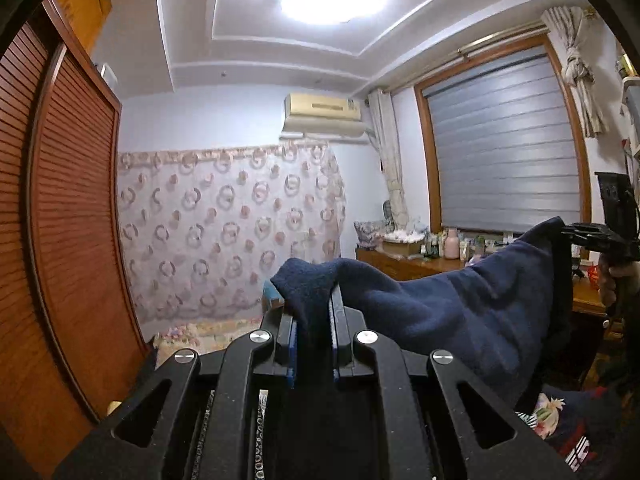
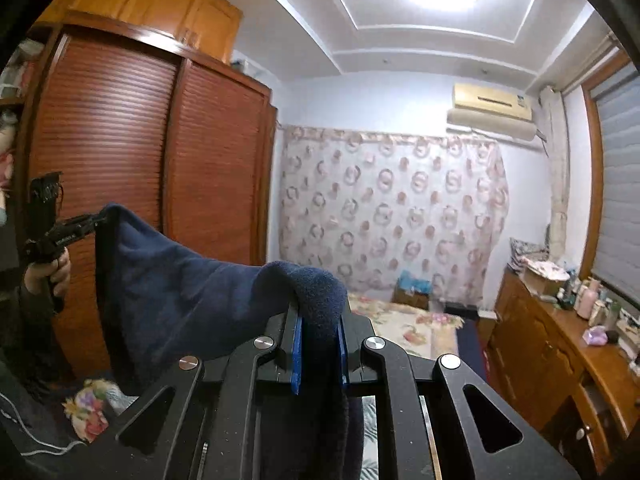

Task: Fold small clothes
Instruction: 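Carry the hem over and lay it onto the collar with both tools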

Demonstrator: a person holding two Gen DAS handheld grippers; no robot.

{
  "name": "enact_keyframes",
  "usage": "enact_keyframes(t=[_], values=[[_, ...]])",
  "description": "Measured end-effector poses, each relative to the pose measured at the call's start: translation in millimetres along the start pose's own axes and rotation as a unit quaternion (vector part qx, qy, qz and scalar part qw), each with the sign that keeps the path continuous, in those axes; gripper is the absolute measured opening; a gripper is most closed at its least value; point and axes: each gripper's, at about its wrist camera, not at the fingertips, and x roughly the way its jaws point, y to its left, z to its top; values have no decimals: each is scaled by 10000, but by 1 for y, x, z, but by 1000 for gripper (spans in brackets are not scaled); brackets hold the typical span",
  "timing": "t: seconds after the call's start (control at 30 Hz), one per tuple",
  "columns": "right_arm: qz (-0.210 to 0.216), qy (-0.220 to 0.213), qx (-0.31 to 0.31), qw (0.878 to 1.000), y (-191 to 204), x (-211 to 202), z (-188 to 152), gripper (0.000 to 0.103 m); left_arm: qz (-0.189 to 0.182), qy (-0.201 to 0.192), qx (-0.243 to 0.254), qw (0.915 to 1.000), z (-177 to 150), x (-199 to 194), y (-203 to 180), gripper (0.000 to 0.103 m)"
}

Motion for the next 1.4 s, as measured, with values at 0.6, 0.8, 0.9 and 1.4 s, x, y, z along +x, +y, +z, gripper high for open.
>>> enact_keyframes(t=[0.6, 0.8, 0.9, 1.4], values=[[-742, 2566, 406, 9628, -74, 291, -117, 14, 296, 2389, -102, 9705, -184, 320, 0, 13], [-649, 2780, 680, 9560, -93, 324, -115, 14, 316, 2661, -53, 9634, -198, 344, 4, 13], [-576, 2862, 808, 9530, -106, 342, -116, 14, 312, 2763, -32, 9606, -204, 350, 3, 14], [-582, 2965, 1230, 9453, -108, 309, -168, 68, -39, 3151, -191, 9489, -228, 314, -1, 74]])
